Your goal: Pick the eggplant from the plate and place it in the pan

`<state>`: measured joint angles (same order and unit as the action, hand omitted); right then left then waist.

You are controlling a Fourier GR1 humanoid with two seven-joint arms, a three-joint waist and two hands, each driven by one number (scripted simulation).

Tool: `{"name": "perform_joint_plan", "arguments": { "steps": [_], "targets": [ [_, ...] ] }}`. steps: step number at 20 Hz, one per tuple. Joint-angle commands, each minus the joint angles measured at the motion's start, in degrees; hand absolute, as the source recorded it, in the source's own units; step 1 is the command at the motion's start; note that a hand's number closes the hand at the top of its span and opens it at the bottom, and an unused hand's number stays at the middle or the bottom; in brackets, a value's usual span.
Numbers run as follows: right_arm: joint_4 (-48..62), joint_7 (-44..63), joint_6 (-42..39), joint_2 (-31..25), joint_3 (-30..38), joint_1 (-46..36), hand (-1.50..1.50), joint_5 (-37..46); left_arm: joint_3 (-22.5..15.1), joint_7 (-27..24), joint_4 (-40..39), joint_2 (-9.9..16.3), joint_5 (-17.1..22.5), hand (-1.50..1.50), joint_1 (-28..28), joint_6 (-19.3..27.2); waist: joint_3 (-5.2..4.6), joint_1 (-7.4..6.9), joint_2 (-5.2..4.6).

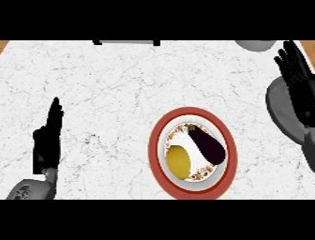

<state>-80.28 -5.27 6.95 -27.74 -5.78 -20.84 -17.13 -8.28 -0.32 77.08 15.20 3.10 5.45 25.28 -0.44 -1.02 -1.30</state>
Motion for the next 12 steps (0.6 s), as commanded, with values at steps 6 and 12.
{"name": "perform_joint_plan", "arguments": {
  "steps": [6,12],
  "targets": [
    [-1.65,2.07,-27.36,9.25,-16.34,-12.19,1.50,-10.16,-2.06,0.76,4.97,-0.99,4.81,0.00,8.28,-8.81,0.60,-7.72,-0.40],
    [8.07,-19.04,-42.34,-9.26,-15.77,-13.14,-1.50,6.19,1.70,7.52,7.98,1.33,10.90,0.00,7.66,-12.23,0.68,-2.29,0.43]
  ]
}}
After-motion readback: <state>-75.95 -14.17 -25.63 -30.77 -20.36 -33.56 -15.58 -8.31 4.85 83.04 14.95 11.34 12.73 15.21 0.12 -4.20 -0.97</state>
